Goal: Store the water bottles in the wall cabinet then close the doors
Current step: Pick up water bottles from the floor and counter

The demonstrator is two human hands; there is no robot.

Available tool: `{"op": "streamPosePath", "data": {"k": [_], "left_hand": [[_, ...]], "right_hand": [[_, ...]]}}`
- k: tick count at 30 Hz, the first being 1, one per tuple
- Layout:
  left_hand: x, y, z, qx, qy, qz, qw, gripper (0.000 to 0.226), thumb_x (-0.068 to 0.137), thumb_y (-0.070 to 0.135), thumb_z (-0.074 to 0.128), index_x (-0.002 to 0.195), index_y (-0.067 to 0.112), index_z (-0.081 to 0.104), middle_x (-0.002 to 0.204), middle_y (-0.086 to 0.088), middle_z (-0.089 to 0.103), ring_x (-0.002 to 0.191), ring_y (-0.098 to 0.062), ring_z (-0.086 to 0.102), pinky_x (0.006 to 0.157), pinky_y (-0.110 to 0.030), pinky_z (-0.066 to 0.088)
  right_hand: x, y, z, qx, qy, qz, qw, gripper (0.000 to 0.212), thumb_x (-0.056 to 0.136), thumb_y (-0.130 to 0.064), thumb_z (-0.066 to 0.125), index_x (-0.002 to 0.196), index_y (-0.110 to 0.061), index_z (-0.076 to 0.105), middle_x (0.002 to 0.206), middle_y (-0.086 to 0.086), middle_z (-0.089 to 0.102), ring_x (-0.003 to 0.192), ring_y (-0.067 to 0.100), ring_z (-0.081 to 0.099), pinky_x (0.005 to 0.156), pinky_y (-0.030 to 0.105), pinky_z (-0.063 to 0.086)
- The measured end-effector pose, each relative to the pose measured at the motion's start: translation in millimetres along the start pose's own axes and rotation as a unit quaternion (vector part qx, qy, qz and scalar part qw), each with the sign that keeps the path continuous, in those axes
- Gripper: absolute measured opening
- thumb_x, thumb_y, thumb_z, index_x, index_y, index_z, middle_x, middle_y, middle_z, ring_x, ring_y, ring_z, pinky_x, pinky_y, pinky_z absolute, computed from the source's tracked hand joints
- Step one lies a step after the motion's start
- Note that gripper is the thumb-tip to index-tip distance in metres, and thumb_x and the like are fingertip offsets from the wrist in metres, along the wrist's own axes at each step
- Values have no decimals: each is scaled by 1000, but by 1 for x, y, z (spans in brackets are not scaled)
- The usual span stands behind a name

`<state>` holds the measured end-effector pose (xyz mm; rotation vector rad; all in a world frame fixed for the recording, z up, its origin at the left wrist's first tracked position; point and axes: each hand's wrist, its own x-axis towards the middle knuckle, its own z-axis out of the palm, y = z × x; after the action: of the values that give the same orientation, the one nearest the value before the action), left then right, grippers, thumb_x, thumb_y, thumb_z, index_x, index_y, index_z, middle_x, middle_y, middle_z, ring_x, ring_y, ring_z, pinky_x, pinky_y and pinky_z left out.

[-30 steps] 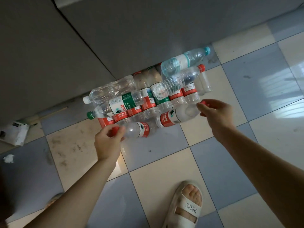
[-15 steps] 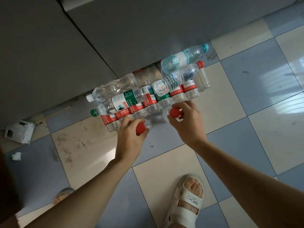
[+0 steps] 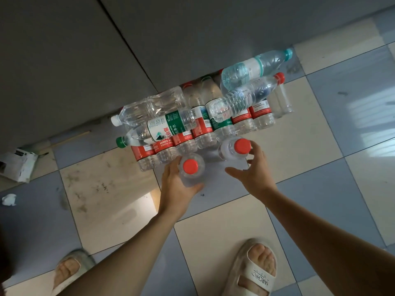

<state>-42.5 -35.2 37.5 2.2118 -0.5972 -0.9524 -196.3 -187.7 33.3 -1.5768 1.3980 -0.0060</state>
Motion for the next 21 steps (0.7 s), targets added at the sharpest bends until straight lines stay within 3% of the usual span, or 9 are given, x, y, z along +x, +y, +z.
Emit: {"op": "streamPosePath", "data": {"k": [4,6,9,11,13,14,18,21], "left_hand": [[12,-15,20,-46,57,62,995,76,64,22,95,127,32,55,119,22,54,120,-15,55,97,-15,43],[16,-15,24,-58,74,68,993,74,63,21,95,120,45,53,117,33,51,116,-10,55,93,-10,39],[20,-13,26,-63,77,83,992,70,64,20,95,109,54,53,111,33,56,106,6,57,88,-2,38],[21,-11,24,-72,73,69,992,63,65,19,94,107,49,59,108,24,65,104,5,61,89,-8,44],[18,-7,20,-83,71,33,993,56,66,18,94,112,34,65,108,9,71,103,-9,65,91,-24,52],[16,-5,17,-88,73,17,993,54,67,19,93,113,26,66,109,5,71,102,-13,66,90,-25,53],[0,17,-4,-117,71,-24,990,55,69,25,93,116,27,65,105,9,72,96,-5,67,74,-3,46],[-15,52,-33,-139,57,-37,988,54,68,29,93,114,26,65,101,12,72,91,1,66,70,-5,47]], "right_hand": [[21,15,25,67,27,-67,995,83,71,-17,90,140,-21,44,132,0,57,118,16,57,102,44,51],[29,18,36,90,50,-79,992,70,72,-17,89,131,-19,52,120,0,63,108,16,62,95,45,54],[30,16,42,127,70,-69,987,59,73,-20,89,124,-16,59,112,3,68,103,21,66,89,48,57],[24,13,38,134,78,-67,986,53,74,-21,89,118,-16,62,107,3,70,99,21,67,86,48,58],[12,7,30,132,77,-57,986,51,74,-24,89,116,-17,63,105,2,71,98,21,68,86,48,58],[5,3,24,132,77,-52,987,51,74,-26,90,117,-18,64,106,2,72,98,21,68,86,47,58],[-30,-21,-3,117,66,-55,989,51,73,-32,90,115,-22,63,103,-5,71,94,15,68,81,40,60],[-58,-52,-24,113,46,-66,990,53,73,-31,89,118,-25,61,107,-8,70,97,10,67,81,27,56]]}}
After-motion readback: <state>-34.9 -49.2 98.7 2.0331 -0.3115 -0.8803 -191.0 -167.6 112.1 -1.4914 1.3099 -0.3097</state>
